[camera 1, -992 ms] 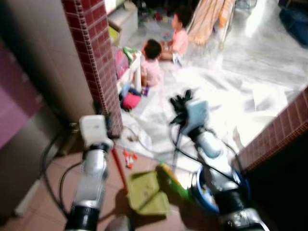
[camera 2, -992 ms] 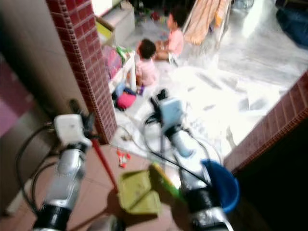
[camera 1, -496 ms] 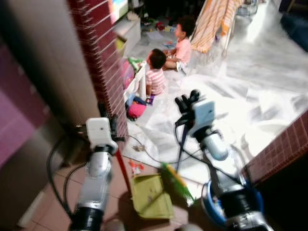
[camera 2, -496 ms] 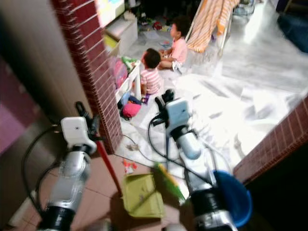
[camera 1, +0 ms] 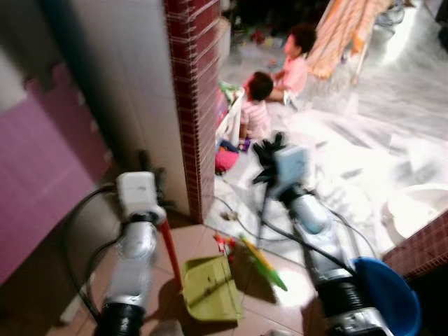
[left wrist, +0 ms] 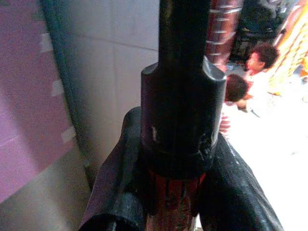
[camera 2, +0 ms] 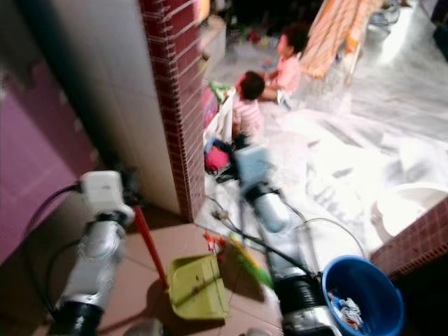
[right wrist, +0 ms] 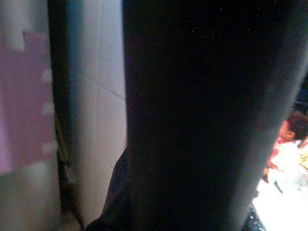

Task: Sweep floor

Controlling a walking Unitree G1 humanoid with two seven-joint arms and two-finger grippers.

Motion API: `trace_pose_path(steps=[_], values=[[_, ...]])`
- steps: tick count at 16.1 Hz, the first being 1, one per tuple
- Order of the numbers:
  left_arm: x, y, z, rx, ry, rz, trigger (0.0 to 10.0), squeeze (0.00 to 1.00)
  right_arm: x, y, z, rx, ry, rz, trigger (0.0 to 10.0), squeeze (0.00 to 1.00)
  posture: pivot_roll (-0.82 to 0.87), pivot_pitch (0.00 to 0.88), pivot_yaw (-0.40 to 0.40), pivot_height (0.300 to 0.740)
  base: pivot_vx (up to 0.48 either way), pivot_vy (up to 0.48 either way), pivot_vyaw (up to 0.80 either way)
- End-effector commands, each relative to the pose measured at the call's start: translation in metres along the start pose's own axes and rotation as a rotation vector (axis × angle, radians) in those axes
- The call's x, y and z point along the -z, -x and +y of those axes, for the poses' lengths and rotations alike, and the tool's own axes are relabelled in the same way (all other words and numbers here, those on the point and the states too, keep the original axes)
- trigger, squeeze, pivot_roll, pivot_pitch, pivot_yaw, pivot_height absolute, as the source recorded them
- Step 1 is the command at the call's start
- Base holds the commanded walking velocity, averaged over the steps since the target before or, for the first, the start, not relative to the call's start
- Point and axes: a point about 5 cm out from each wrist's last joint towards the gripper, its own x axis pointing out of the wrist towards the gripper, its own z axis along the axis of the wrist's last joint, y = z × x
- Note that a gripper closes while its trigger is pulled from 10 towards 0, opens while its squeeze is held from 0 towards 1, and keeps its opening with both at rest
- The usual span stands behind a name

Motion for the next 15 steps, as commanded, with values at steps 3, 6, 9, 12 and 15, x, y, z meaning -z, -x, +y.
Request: trace_pose_path(steps=[3, 6, 9, 12, 15], values=[[-0.015, -0.005, -0.009, 0.030, -0.016, -0.067, 10.0, 0.00, -0.016, -0.002, -0.008, 0.008, 0.026, -0.084, 10.0, 0.00, -0.03, 0.000, 0.009, 0.740, 0.416, 0.164, 0.00], [-0.014, -0.004, -0.009, 0.020, -0.009, -0.066, 10.0, 0.00, -0.019, -0.003, -0.006, -0.008, 0.047, -0.095, 10.0, 0.00, -0.03, 0.000, 0.001, 0.740, 0.241, 0.000, 0.00], [-0.014, -0.003, -0.011, 0.012, -0.010, -0.071, 10.0, 0.00, -0.023, -0.003, -0.004, -0.027, 0.052, -0.108, 10.0, 0.00, -0.03, 0.000, -0.007, 0.740, 0.000, 0.000, 0.00], [-0.011, -0.003, -0.009, -0.008, -0.019, -0.062, 10.0, 0.00, -0.026, -0.006, -0.005, -0.034, 0.066, -0.115, 10.0, 0.00, -0.02, 0.000, -0.016, 0.740, 0.000, 0.000, 0.00], [-0.009, -0.006, -0.006, -0.055, -0.045, -0.071, 10.0, 0.00, -0.032, -0.010, -0.002, -0.056, 0.087, -0.113, 10.0, 0.00, -0.03, 0.014, -0.024, 0.740, 0.000, 0.000, 0.00]])
